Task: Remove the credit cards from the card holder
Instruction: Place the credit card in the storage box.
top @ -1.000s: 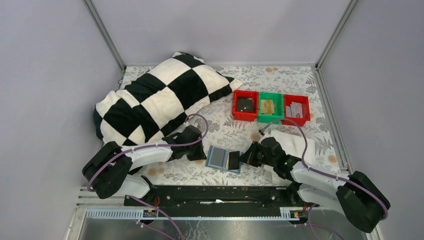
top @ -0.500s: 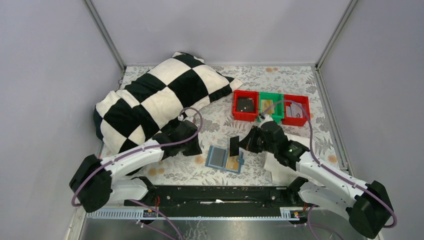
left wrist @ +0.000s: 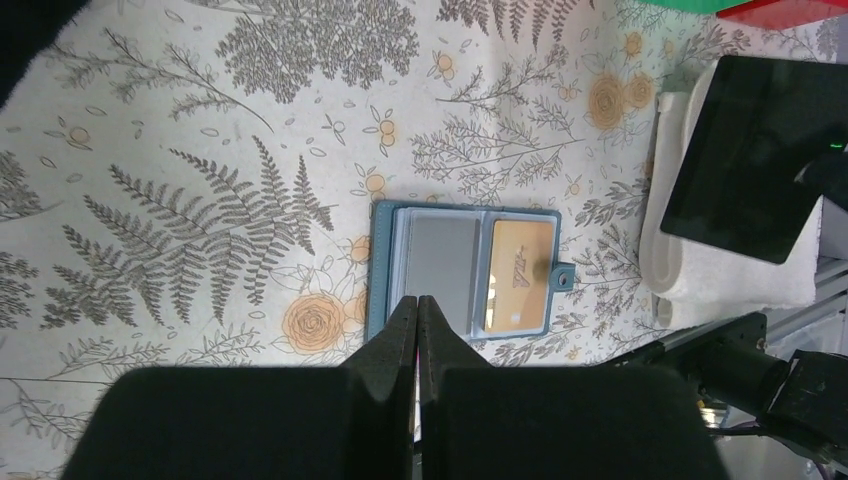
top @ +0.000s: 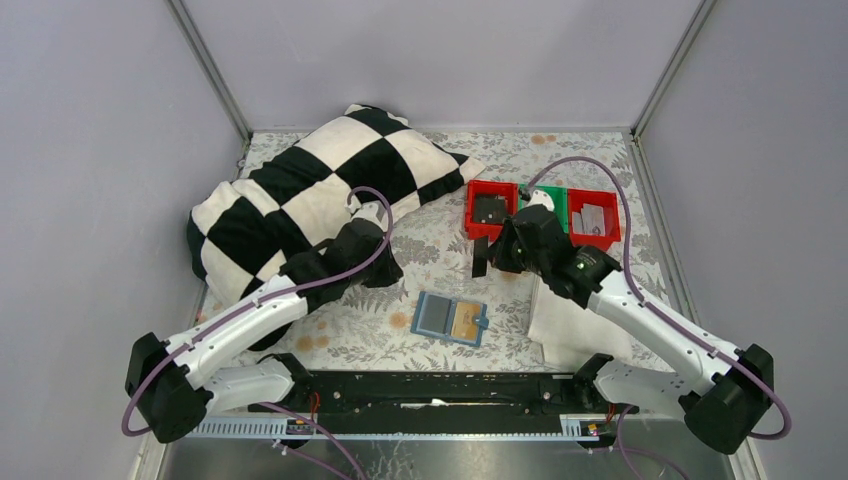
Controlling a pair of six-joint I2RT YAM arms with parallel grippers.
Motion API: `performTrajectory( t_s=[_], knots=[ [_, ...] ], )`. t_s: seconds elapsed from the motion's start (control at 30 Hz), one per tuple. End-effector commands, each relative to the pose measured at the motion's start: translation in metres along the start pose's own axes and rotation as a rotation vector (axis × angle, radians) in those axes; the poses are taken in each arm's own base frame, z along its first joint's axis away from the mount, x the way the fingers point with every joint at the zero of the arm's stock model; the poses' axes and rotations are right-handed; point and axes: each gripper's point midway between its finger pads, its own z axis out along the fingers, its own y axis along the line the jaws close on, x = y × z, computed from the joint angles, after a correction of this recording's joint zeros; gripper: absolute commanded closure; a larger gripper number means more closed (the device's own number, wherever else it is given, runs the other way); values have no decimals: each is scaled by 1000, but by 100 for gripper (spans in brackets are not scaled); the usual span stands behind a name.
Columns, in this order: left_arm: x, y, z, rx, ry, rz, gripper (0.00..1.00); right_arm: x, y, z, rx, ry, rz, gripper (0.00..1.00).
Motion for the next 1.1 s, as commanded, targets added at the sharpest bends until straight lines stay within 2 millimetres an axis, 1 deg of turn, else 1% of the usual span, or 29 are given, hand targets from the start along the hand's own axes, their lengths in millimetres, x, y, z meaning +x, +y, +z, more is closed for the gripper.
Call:
performTrajectory(
  t_s=[0.0,0.07,0.17,0.27,0.37,0.47,0.63,0.73,0.87,0.97,1.07],
  knots=[
    [-37,-14,-14,12,-111,62,100,-38,-7,-8,103,-99,-103,100],
    [-43,-15,-14,2,-115,93,100,-46,-8,-5,116,-104,-121,100],
    [-49,-17,-12,-12,-121,131,100,-65,-16,3,148,-114,-129,100],
    [-54,-14,-7,-30,-135,145,100,-94,-27,11,216,-142,-142,100],
    [-58,-14,1,-30,-131,154,100,-124,-31,20,275,-158,-173,100],
    [-61,-13,9,-36,-114,152,100,-147,-32,40,345,-154,-237,100],
    [-62,-11,23,-28,-82,139,100,-174,-45,84,461,-141,-292,100],
    [-61,-9,26,-21,-63,135,100,-180,-56,113,529,-116,-322,100],
    [-58,-5,27,-11,-46,128,100,-174,-66,148,560,-73,-359,100],
    [-58,-4,26,-6,-49,121,100,-167,-76,169,592,-36,-374,100],
    [-58,-2,25,-7,-51,115,100,-161,-90,183,650,-10,-391,100]
  ],
)
